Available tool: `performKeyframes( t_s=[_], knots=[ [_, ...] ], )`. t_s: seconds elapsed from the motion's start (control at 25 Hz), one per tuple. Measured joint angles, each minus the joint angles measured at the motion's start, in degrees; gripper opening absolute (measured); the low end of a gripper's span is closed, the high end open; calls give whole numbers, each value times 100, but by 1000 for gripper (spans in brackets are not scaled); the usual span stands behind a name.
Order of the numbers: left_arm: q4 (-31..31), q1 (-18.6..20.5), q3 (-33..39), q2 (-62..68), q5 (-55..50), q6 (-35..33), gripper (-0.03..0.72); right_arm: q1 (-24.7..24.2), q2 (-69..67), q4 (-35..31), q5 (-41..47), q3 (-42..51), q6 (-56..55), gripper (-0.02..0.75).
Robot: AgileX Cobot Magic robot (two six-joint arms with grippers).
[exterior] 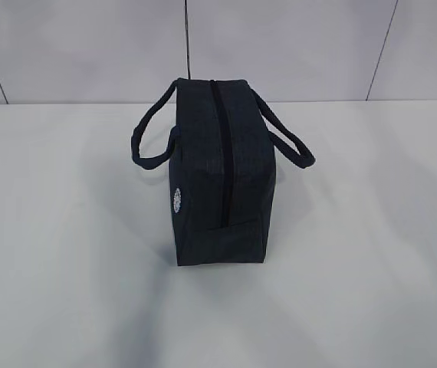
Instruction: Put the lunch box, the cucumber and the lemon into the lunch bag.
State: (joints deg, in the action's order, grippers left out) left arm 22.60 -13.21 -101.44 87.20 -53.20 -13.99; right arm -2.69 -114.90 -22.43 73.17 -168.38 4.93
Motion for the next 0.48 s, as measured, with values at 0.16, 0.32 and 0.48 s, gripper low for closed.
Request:
performKeyframes(
  t_s=[0.16,0.32,0.48],
  knots=[
    [-278,-131,0,-472,-273,-11,471,0,571,-74,0,-33,-22,360],
    [-455,-237,0,-946,-670,-11,468,0,1150,-277,12,-55,-35,357],
    [-559,-318,0,-1385,-1084,65,467,0,2017,-392,12,455,-97,357]
  ],
)
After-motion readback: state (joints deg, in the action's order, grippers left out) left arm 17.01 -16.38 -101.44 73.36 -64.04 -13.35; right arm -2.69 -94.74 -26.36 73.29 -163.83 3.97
